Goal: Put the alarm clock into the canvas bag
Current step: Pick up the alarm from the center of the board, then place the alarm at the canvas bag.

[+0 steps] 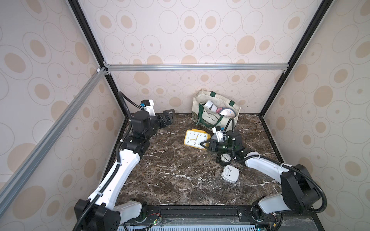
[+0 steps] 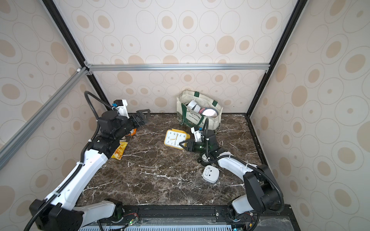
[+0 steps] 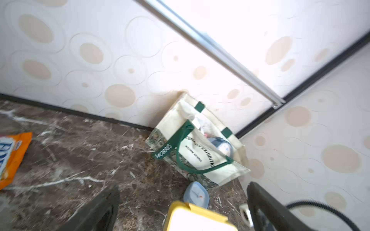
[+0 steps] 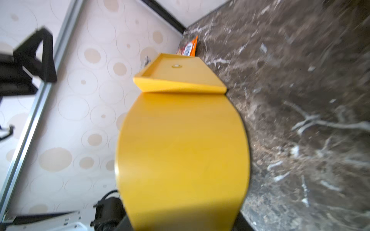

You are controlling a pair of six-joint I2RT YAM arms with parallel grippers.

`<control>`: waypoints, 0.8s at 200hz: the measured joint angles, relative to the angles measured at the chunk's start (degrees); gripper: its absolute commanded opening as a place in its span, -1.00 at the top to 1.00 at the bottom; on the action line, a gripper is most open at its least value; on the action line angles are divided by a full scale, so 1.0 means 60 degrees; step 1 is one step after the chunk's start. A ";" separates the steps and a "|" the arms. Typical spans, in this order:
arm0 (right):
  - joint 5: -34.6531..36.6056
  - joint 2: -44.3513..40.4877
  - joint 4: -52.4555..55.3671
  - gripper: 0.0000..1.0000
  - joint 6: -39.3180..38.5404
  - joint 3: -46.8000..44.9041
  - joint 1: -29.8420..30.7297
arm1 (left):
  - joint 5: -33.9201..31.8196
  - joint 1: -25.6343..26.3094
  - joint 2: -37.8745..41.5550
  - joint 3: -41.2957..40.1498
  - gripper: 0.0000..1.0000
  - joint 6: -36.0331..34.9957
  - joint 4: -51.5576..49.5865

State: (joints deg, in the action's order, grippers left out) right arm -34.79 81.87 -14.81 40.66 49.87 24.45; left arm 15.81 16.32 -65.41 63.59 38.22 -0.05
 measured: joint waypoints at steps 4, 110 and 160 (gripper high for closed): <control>0.0102 -0.0004 0.0131 0.67 -0.0015 0.0280 -0.0109 | 0.0164 0.0018 0.0164 -0.0262 -0.97 0.0000 0.0171; 0.2047 0.4758 0.1395 0.70 0.0036 0.7686 -0.2328 | 0.1647 0.0062 0.2521 -0.4142 -0.97 -0.0004 0.0448; 0.1840 0.6058 0.2116 0.71 0.0375 0.8466 -0.2328 | 0.1632 0.0062 0.2681 -0.4503 -0.97 0.0004 0.0430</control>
State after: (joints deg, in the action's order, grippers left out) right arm -23.75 118.21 -2.11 42.92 100.66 10.48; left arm 25.61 16.69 -49.32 36.58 38.24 2.52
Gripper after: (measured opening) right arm 0.444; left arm 0.984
